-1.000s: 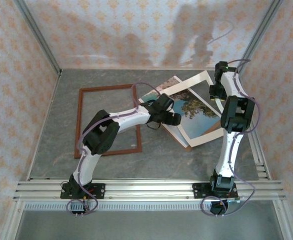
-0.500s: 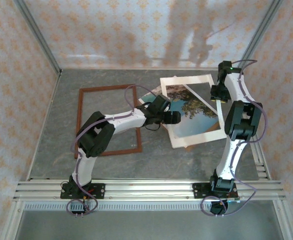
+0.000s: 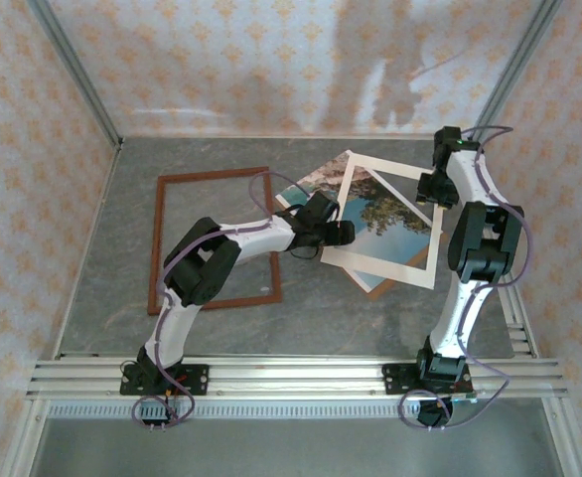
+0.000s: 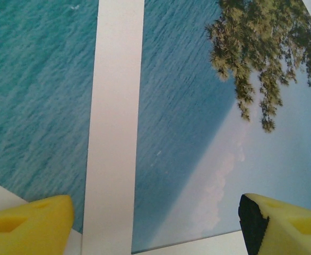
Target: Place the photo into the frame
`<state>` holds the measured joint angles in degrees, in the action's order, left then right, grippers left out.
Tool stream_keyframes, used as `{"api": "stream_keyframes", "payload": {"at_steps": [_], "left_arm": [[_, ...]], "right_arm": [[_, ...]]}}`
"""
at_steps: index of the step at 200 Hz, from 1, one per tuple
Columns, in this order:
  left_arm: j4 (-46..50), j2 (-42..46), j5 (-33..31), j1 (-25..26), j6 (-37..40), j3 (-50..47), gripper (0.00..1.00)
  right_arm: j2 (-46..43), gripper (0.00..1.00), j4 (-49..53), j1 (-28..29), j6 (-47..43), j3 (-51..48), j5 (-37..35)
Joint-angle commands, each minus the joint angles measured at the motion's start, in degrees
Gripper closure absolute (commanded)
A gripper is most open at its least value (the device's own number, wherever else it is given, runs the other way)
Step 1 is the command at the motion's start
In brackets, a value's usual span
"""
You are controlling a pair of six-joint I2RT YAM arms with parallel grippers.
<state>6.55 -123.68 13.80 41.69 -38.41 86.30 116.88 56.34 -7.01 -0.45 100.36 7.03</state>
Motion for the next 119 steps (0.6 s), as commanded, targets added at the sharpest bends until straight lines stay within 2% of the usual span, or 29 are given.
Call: {"api": "stream_keyframes", "payload": {"at_steps": [1,22,62,119], "left_arm": [[1.78,2.58,-2.98,-0.43,3.3,-0.38,0.18],[1.57,3.52,-2.63,-0.39,4.2,-1.52,0.18],[0.91,3.36,0.03,0.23,6.44,-0.88,0.2],[0.79,2.39,1.06,0.65,6.69,-0.54,0.2]], "right_arm": [[1.16,0.47,-4.43,-2.74,3.74,-0.3,0.57],[4.01,0.38,-5.92,-5.05,5.56,0.85,4.7],[8.47,0.28,-5.36,-6.93,5.44,3.14,6.59],[12.45,0.28,-5.52,-7.73,4.65,4.22,13.89]]}}
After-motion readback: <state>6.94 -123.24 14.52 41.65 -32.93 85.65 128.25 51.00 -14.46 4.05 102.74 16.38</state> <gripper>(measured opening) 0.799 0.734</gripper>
